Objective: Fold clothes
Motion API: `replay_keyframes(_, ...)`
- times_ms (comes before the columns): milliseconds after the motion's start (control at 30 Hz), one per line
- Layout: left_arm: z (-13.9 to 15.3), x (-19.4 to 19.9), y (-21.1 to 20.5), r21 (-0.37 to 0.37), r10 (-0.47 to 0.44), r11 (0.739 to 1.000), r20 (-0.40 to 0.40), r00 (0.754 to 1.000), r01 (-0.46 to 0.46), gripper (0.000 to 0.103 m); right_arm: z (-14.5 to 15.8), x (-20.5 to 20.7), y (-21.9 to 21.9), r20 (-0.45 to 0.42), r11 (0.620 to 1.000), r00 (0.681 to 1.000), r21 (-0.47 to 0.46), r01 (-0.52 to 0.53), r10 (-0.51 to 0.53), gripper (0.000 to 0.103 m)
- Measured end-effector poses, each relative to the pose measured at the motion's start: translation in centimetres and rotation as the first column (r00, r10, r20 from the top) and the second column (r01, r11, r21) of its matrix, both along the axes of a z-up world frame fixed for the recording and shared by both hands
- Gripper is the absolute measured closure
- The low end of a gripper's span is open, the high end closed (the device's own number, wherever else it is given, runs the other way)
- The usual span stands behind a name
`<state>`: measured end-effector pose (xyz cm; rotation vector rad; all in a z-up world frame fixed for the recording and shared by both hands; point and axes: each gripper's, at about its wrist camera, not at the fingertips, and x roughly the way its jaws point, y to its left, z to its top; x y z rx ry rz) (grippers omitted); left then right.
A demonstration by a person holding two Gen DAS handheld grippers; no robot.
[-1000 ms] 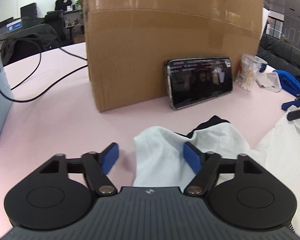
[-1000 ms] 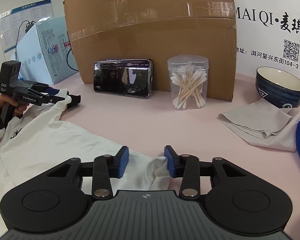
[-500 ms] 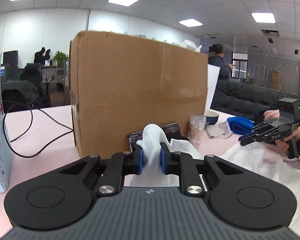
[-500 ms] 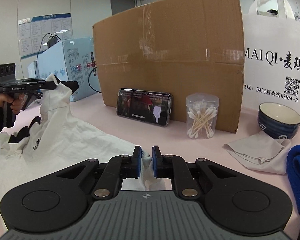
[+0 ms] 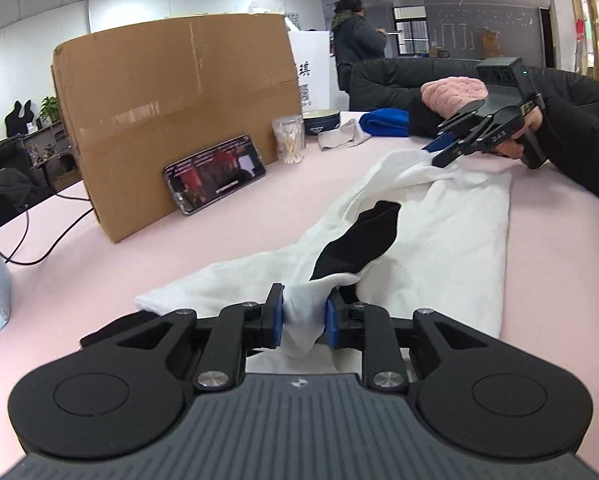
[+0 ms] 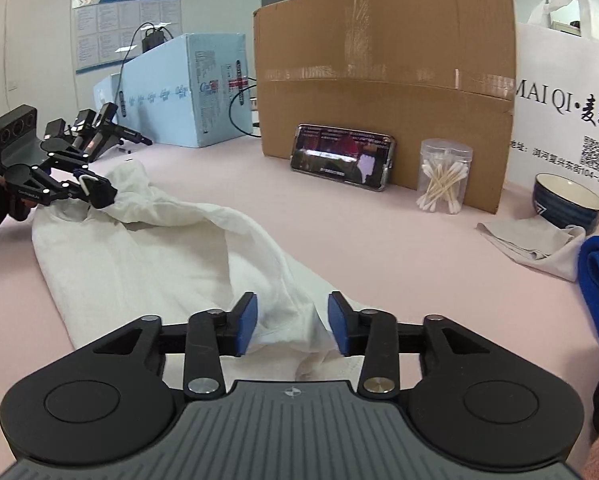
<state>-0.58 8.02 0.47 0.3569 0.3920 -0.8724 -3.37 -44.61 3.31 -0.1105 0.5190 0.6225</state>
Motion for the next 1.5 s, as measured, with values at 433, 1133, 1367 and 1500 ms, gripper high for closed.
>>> replay_keyframes(433, 4.7, 0.8, -4.1, -0.268, 0.135, 0.956, 0.048, 0.990, -0.117, 0.027, -0.3, 0.0, 1.2, -0.072, 0.979, 0.981, 0.078, 0.187, -0.181, 0.034)
replay_keyframes(1133, -1.2, 6.2, -20.2, -0.106, -0.177, 0.983, -0.355, 0.918, 0.148, 0.027, 1.9, 3.6, 0.3, 0.207, 0.995, 0.976, -0.085, -0.056, 0.072, 0.092)
replay_keyframes(1367, -0.4, 5.9, -17.2, -0.158, -0.129, 0.984, -0.352, 0.927, 0.077, 0.027, -0.1, 0.2, 0.2, 0.017, 0.949, 0.973, -0.226, -0.219, 0.229, 0.092)
replay_keyframes(1500, 1.1, 4.3, -15.3, -0.108, -0.051, 0.994, -0.243, 0.969, 0.025, 0.026, 0.0, -0.2, -0.7, -0.027, 0.968, 0.983, -0.170, -0.184, 0.182, 0.069)
